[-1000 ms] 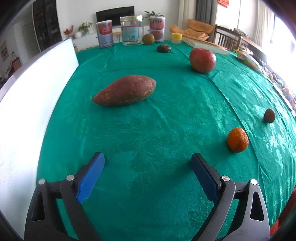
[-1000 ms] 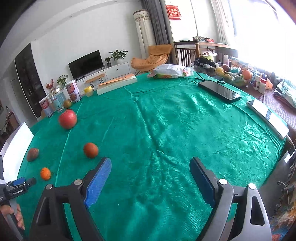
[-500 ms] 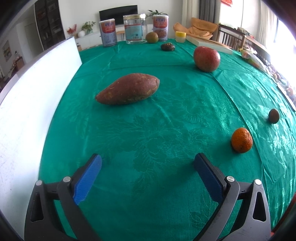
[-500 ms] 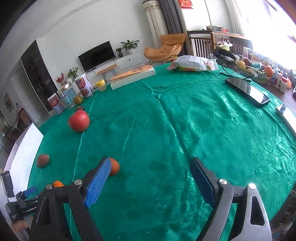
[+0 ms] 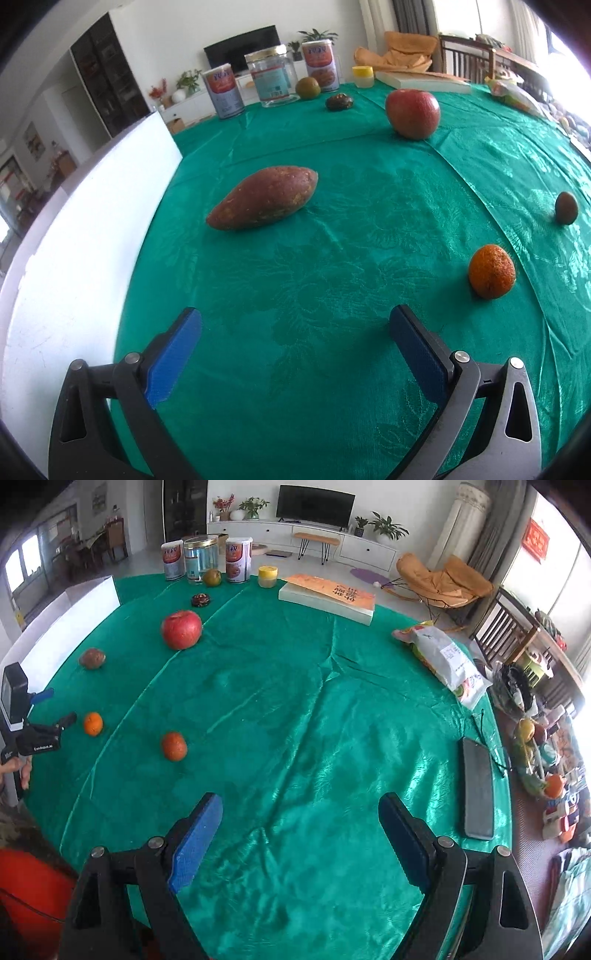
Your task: Organize fruits
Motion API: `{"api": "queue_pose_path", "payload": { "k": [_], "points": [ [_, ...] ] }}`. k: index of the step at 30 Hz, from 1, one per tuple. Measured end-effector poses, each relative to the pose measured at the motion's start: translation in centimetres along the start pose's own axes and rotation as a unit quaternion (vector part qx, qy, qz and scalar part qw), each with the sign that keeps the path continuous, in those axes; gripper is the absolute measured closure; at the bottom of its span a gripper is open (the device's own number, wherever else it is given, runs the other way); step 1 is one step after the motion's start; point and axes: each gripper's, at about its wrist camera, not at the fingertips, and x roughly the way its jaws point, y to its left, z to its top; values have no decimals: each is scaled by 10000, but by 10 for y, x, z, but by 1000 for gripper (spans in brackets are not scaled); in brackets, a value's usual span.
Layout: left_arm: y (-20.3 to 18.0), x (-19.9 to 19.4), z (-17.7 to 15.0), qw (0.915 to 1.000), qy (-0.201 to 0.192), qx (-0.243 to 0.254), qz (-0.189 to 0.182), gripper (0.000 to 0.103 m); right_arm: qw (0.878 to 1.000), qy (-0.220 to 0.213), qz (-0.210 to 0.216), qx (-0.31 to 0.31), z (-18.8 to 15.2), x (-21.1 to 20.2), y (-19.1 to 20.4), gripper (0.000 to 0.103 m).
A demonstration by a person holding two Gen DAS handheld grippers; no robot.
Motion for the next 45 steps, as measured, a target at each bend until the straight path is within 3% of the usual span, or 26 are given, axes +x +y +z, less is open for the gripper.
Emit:
{"api": "queue_pose_path", "payload": {
  "k": [2, 6, 13, 19, 25, 31, 37, 40, 42, 43, 44, 45],
  "points": [
    [6, 3, 0, 9998, 62, -125, -166, 1, 9990, 170, -265, 304, -13, -5, -12, 17],
    [27, 15, 1, 9937, 338, -649, -847, 1, 9911, 479, -554, 1112, -42, -1, -18, 17],
    [24, 15, 1, 9939, 323, -609, -861, 1, 9871, 577, -427, 1431, -37, 31, 38, 17],
    [23, 16, 1, 9937, 319, -594, -898, 1, 9964, 54, -196, 819, -6, 22, 104, 17],
    [24, 17, 2, 9934, 314, -568, -945, 1, 9945, -416, -88, 957, 13, 33, 138, 17],
    [24, 16, 2, 9933, 306, -559, -964, 1, 9911, -1137, -98, 688, 23, 25, 169, 17],
    [25, 16, 1, 9931, 298, -556, -991, 1, 9764, -2002, -88, 808, -2, 0, 196, 17],
    [25, 14, -1, 9929, 280, -547, -1017, 1, 9593, -2676, -43, 897, -32, -17, 213, 17],
    [27, 14, -1, 9922, 267, -555, -1080, 1, 9415, -3247, -201, 878, -59, -32, 225, 17],
    [28, 13, -2, 9919, 264, -555, -1115, 1, 9446, -3115, -403, 955, -64, -38, 229, 15],
    [28, 13, -2, 9922, 265, -590, -1063, 1, 9523, -2824, -395, 1083, -62, -45, 230, 15],
    [26, 14, -2, 9933, 290, -587, -954, 0, 9515, -2865, -189, 1102, -65, -56, 229, 15]
  ]
}}
